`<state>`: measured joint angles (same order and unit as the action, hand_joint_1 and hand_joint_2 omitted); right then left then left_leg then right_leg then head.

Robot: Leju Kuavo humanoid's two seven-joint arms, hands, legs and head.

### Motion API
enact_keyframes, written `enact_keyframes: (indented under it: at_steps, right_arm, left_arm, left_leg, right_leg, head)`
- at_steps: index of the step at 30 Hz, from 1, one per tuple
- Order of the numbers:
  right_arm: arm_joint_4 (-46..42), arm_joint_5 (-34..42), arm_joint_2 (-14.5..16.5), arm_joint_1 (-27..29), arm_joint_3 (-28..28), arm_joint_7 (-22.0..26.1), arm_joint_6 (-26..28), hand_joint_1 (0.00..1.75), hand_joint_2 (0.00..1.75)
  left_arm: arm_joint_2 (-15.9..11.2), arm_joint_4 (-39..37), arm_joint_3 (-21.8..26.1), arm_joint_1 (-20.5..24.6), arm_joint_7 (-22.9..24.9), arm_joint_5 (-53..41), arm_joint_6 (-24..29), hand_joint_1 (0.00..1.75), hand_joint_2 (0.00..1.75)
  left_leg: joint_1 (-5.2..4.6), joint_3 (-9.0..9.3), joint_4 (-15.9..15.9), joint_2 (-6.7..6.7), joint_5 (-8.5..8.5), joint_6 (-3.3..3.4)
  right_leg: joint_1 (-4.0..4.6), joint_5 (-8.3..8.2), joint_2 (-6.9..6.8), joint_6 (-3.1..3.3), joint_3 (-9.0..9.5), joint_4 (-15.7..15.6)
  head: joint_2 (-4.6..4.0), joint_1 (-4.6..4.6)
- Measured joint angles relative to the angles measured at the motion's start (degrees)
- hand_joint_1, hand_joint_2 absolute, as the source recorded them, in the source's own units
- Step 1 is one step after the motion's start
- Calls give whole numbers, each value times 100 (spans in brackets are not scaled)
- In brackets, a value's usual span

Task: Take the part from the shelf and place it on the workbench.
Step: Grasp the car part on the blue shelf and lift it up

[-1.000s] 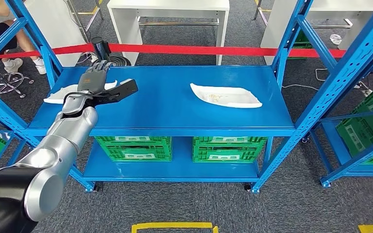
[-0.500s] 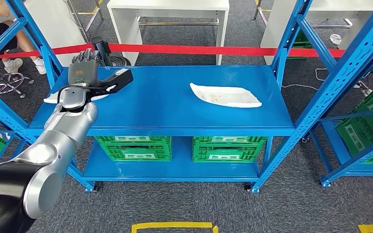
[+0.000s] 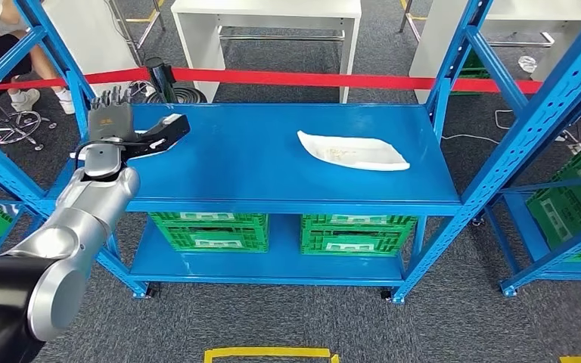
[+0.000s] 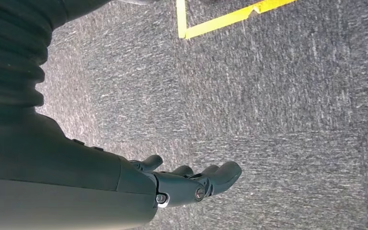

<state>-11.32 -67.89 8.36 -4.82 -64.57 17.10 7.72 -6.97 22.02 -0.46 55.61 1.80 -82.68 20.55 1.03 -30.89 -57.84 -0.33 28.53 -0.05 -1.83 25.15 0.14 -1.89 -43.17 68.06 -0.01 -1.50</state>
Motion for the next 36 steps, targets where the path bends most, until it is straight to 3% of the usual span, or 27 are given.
enact_keyframes:
  at_steps: [1, 2, 3, 5, 7, 9, 11, 12, 13, 14, 16, 18, 19, 23, 26, 30, 36]
  right_arm:
    - [1, 0, 3, -3, 0, 2, -4, 0, 175]
    - [2, -1, 5, -9, 0, 5, -7, 0, 175]
    - [2, -1, 8, -9, 0, 5, -11, 0, 175]
    - [2, -2, 10, 4, -1, 4, -16, 0, 175]
    - [1, -2, 10, 11, -3, 5, -17, 0, 175]
    - [0, -3, 10, -5, -4, 12, -16, 0, 175]
    - [0, -10, 10, -10, -4, 14, -16, 0, 175]
    - [0, -16, 10, -8, -4, 14, -16, 0, 175]
    - [0, -24, 10, -6, -4, 14, -17, 0, 175]
    - [0, -29, 10, -6, -4, 14, -17, 0, 175]
    - [1, -35, 10, -9, -4, 14, -18, 0, 175]
    - [1, -35, 16, -14, -5, 14, -20, 0, 175]
    - [1, -35, 18, -12, -5, 13, -22, 0, 175]
    - [2, -35, 18, -7, -7, 8, -28, 0, 175]
    - [1, -35, 15, -14, -8, 5, -28, 0, 175]
    - [0, -35, 8, -15, -9, 4, -33, 0, 175]
    - [1, -35, 8, -14, -9, -1, -38, 0, 175]
  left_arm:
    - [-6, 1, 1, -3, -4, -1, 5, 0, 0]
    - [-14, 2, 4, -3, -8, 0, 14, 0, 0]
    - [-22, 5, 9, -4, -12, 6, 27, 0, 0]
    - [-42, 10, 24, -13, -27, 36, 64, 0, 0]
    - [-56, 18, 56, -20, -106, 117, 118, 0, 0]
    - [-63, 22, 116, -18, -174, 167, 173, 0, 0]
    - [-64, 11, 152, -43, -119, 109, 190, 0, 0]
    - [-65, 2, 153, -69, -64, 63, 178, 0, 0]
    - [-66, -9, 153, -96, -10, 27, 161, 0, 0]
    - [-66, -18, 153, -116, 37, 2, 145, 0, 0]
    - [-73, -26, 154, -129, 124, -39, 126, 0, 0]
    - [-87, -28, 158, -120, 188, -61, 124, 0, 0]
    - [-93, -31, 162, -120, 216, -64, 125, 0, 0]
    - [-111, -63, 208, -145, 297, -58, 150, 0, 0]
    - [-118, -99, 246, -161, 279, -62, 130, 0, 0]
    - [-144, -163, 295, -177, 147, -137, -56, 0, 175]
    - [-209, -244, 295, -177, 144, -433, -476, 0, 175]
  left_leg:
    - [25, 18, -26, -2, 43, -52]
    - [40, 26, -50, -1, 83, -106]
    - [39, 31, -62, 2, 119, -160]
    - [25, 69, -51, -1, 150, -253]
    - [28, 60, -124, 1, 151, -312]
    - [30, -205, -580, 13, 226, -340]
    - [20, -655, -1299, 17, 499, -349]
    - [13, -854, -1562, 17, 623, -341]
    - [5, -976, -1656, 17, 639, -319]
    - [-5, -999, -1555, 16, 524, -286]
    - [-52, -777, -838, 18, 20, -177]
    - [-119, -560, -228, 33, -222, -91]
    - [-145, -513, -103, 37, -266, -68]
    - [-151, -486, -61, 12, -390, -114]
    - [-157, -489, -61, -2, -389, -65]
    - [-157, -489, -61, -4, -387, -34]
    - [-158, -489, -63, 0, -388, -18]
  right_leg:
    - [-9, -102, 6, -29, 180, -352]
    - [-11, -103, 3, -12, 310, -612]
    - [-2, -89, 3, 29, 383, -747]
    - [19, -15, -5, 182, 405, -737]
    - [15, -48, 1, 279, 467, -746]
    - [18, -24, 14, 338, 533, -779]
    - [45, 20, 20, 395, 578, -789]
    - [65, 46, 25, 419, 603, -788]
    - [87, 72, 32, 436, 635, -787]
    - [108, 97, 39, 446, 670, -786]
    - [144, 143, 51, 451, 747, -788]
    - [161, 169, 59, 423, 776, -791]
    - [162, 179, 59, 401, 771, -789]
    - [179, 188, 39, 434, 777, -806]
    - [175, 173, 27, 390, 803, -851]
    - [174, 160, 24, 347, 826, -893]
    - [172, 146, 24, 309, 833, -912]
  head:
    - [0, 13]
    - [1, 26]
    - [1, 38]
    - [1, 45]
    - [1, 26]
    - [0, -6]
    - [0, -28]
    - [0, -33]
    - [0, -37]
    - [1, -39]
    - [1, -43]
    - [1, -41]
    - [1, -43]
    - [1, -36]
    - [1, -34]
    - [1, -35]
    - [0, -36]
